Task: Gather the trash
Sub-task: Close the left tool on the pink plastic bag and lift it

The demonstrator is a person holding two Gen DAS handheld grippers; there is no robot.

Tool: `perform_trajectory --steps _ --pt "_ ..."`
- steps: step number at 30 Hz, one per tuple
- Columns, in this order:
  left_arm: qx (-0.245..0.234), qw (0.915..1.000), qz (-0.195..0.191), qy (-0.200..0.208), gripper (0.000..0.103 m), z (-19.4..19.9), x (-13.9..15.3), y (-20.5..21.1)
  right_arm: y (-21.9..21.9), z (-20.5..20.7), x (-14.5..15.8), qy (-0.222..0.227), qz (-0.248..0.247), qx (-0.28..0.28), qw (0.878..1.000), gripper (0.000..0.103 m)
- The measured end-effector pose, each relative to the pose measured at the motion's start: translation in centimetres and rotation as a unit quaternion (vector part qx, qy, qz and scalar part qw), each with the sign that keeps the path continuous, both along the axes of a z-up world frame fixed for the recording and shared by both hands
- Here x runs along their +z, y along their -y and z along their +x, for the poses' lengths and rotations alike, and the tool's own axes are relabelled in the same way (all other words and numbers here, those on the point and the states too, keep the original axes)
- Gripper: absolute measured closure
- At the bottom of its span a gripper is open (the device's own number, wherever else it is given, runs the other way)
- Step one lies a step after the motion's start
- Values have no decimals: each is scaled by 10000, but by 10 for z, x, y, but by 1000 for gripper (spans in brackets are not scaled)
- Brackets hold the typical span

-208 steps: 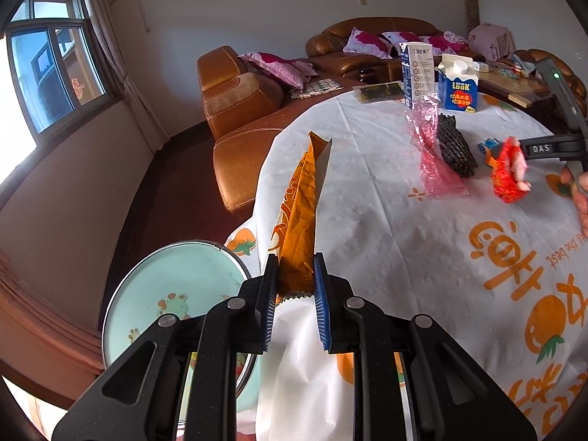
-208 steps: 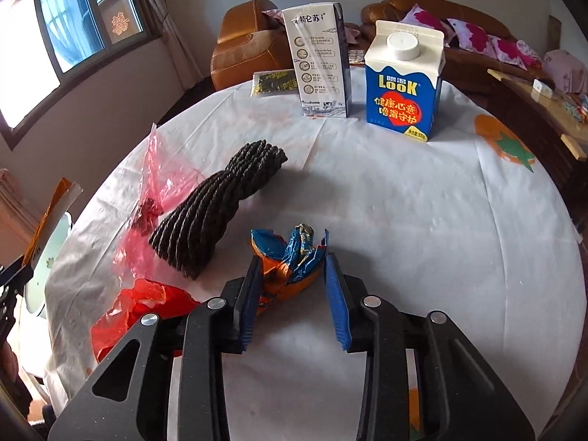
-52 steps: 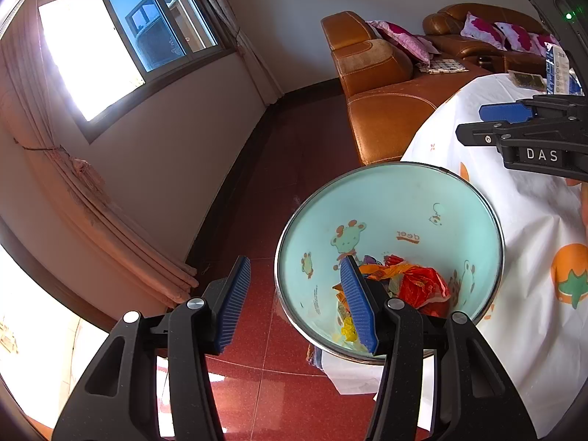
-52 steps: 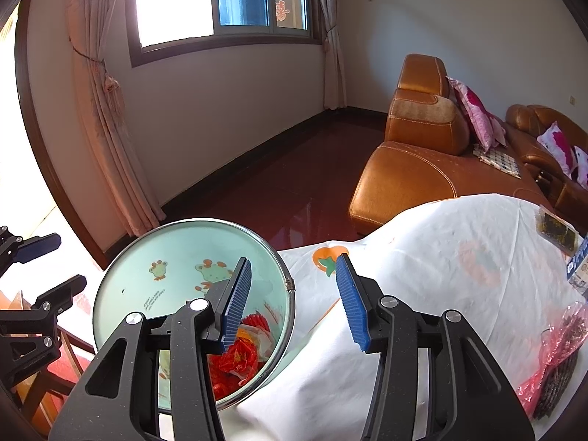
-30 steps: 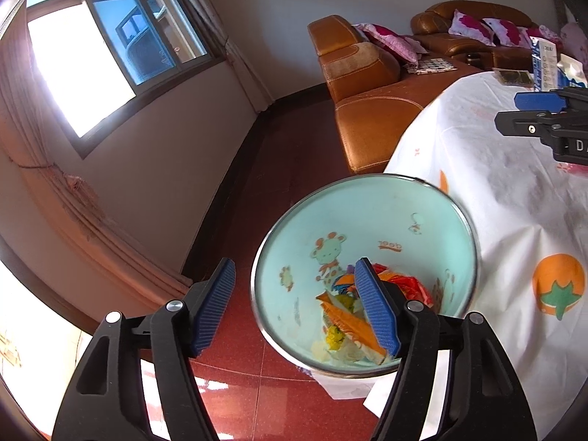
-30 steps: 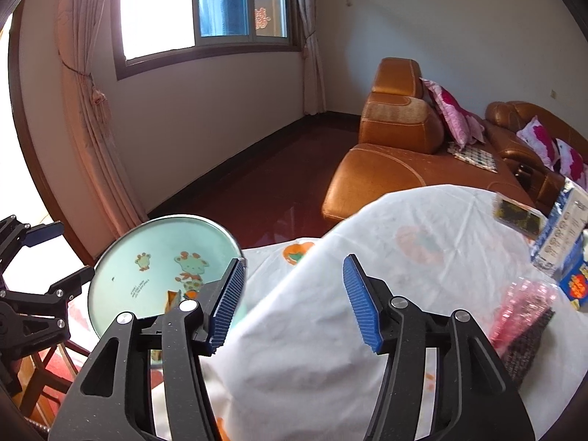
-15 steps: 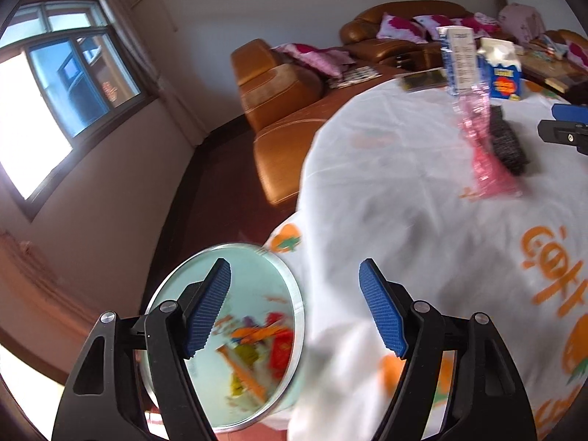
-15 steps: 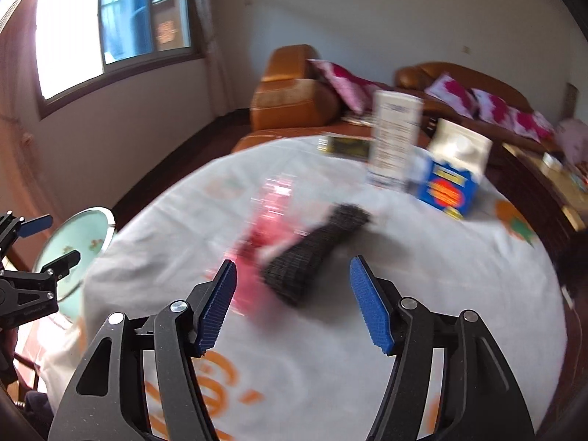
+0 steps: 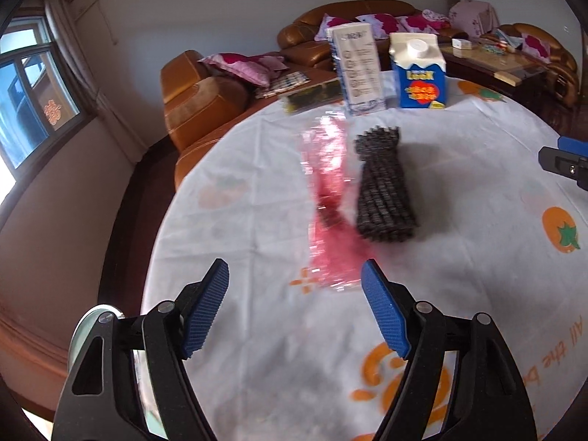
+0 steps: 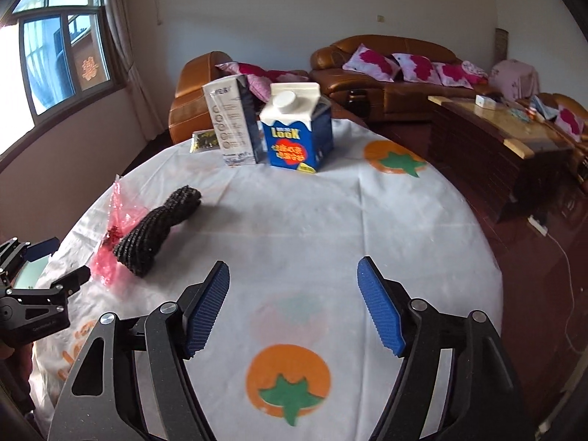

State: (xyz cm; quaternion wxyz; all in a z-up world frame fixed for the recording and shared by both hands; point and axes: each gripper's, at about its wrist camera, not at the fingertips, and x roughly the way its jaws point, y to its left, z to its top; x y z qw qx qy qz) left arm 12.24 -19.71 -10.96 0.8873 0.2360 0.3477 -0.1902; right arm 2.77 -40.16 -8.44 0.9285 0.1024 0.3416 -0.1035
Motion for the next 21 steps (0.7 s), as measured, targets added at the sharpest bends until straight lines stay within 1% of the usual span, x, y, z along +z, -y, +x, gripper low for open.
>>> perform_trajectory --steps 1,4,7,9,11,14,16,18,19,21 --pt "-45 10000 35 -5 24 -1 -3 7 4 0 -3 -12 33 -10 10000 31" --pt "-89 9997 218 -78 24 2 -14 18 7 -4 -6 23 144 -28 9999 31" --pt "-13 9994 280 -214 24 11 -21 18 4 -4 -4 76 126 -14 9999 30" --pt "24 9994 256 -215 24 14 -20 15 1 -4 -5 59 96 2 9999 30" --pt "47 9995 284 -161 28 16 -19 10 0 -6 -4 90 63 -2 9999 30" --pt "22 9994 262 -240 42 21 -20 1 -1 -4 -5 59 34 2 10000 30" --pt "-56 9993 201 -318 61 22 -21 -1 -3 -3 -5 38 -9 0 10000 30" --pt "-162 9990 129 -405 76 23 -23 -2 -5 -2 -6 -4 -61 -1 10000 29" --pt "-203 9988 87 -433 88 24 -23 -2 -6 -1 -6 -16 -89 0 10000 29" --pt "-237 9987 56 -447 88 25 -24 -3 -7 -1 -7 -36 -144 -3 9999 29"
